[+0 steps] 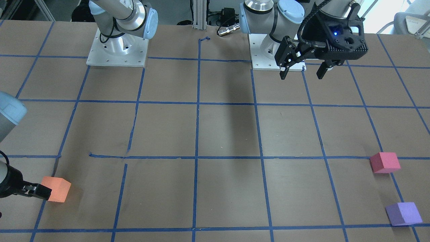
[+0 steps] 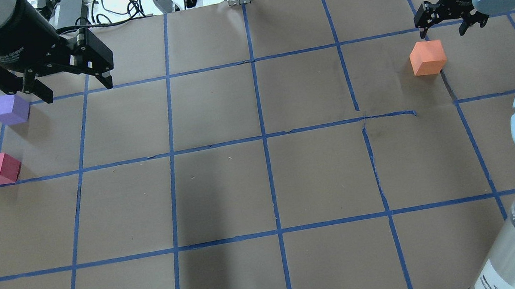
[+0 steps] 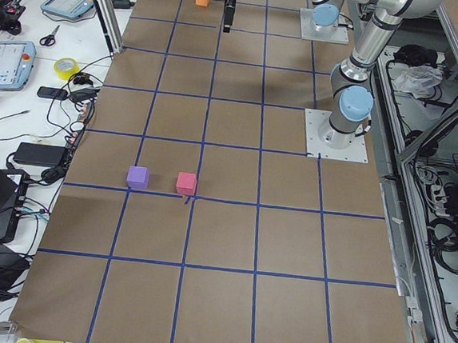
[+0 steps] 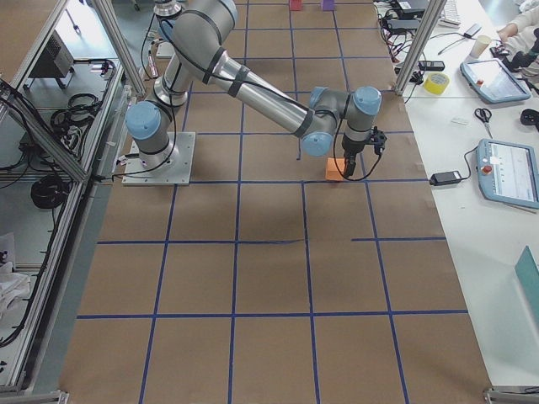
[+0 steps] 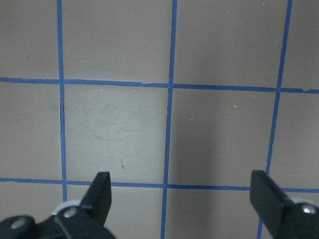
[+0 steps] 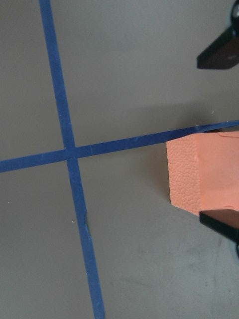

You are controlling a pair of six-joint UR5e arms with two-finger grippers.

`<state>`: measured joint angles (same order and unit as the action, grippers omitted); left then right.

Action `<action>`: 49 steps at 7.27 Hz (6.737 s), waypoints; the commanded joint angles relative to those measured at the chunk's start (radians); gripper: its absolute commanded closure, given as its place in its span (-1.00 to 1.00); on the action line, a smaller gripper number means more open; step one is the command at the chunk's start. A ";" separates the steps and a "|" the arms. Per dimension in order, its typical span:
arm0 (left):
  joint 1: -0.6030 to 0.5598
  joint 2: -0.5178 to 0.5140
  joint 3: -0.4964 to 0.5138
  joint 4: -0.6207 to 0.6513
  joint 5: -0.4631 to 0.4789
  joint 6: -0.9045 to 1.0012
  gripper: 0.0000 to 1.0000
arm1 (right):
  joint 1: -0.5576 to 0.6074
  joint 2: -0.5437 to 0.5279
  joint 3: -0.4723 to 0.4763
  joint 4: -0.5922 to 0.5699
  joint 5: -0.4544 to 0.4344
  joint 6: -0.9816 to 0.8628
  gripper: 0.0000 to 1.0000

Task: Arrange blocks in a line
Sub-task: 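Lower the right gripper and grasp the orange cube, then carry the orange cube with the right gripper toward the table center, then lower the orange cube and open the right gripper, then raise the right gripper away while the left arm reaches toward the orange cube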

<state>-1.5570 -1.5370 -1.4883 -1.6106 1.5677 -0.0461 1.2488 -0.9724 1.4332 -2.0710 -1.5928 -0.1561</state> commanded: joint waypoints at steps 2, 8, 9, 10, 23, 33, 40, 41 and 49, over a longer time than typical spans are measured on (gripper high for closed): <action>0.001 0.000 -0.001 0.000 0.000 0.000 -1.00 | 0.018 0.008 0.001 0.003 0.008 0.001 -1.00; 0.002 0.000 -0.001 0.000 0.000 0.000 -1.00 | 0.023 0.060 0.042 -0.007 0.004 -0.019 -0.27; 0.000 0.000 -0.001 0.000 0.000 0.000 -1.00 | 0.024 0.058 0.041 -0.008 0.004 -0.019 0.23; 0.000 -0.002 -0.001 0.000 -0.001 0.000 -1.00 | 0.024 0.054 0.030 -0.006 0.004 -0.035 0.41; 0.002 -0.002 -0.001 0.000 0.000 0.006 -1.00 | 0.667 0.162 -0.178 0.008 0.119 0.395 0.39; 0.014 -0.008 0.002 0.000 0.014 0.018 -1.00 | 0.666 0.190 -0.178 0.008 0.114 0.498 -1.00; -0.015 -0.214 0.006 0.191 0.014 -0.078 -1.00 | 0.442 -0.145 -0.157 0.407 0.102 0.308 -1.00; -0.067 -0.276 0.006 0.280 0.023 -0.110 -1.00 | 0.399 -0.210 -0.155 0.473 0.094 0.232 -1.00; -0.324 -0.647 0.100 0.571 0.086 -0.363 -1.00 | 0.370 -0.615 0.062 0.614 -0.023 0.076 -1.00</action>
<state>-1.8629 -2.1622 -1.3916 -1.0421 1.6499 -0.3882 1.6207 -1.5806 1.4913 -1.4494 -1.5671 -0.0789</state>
